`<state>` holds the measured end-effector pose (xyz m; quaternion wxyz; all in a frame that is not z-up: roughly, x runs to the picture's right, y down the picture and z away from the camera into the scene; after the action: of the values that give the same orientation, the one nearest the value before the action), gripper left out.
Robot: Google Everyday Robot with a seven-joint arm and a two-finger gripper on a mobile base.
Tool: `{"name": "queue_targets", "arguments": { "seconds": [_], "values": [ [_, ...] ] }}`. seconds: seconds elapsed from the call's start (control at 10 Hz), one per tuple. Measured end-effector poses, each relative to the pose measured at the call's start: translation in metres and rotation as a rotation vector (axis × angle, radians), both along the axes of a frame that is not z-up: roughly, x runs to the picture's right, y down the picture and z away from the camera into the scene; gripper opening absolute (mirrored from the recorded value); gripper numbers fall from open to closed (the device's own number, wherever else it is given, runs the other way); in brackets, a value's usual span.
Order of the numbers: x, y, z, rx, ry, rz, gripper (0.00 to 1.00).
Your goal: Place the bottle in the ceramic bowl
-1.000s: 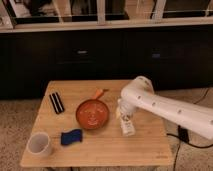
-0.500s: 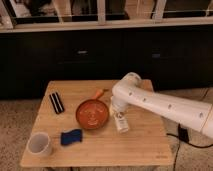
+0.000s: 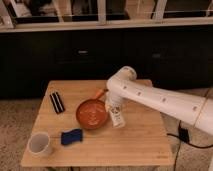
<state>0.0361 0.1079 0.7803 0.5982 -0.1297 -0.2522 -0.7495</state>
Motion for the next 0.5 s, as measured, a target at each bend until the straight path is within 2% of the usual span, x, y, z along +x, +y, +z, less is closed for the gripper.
{"name": "queue_targets", "arguments": {
  "seconds": [0.5],
  "values": [
    [-0.013,-0.017,-0.009,0.008,-0.025,-0.032,0.02]
  ]
}}
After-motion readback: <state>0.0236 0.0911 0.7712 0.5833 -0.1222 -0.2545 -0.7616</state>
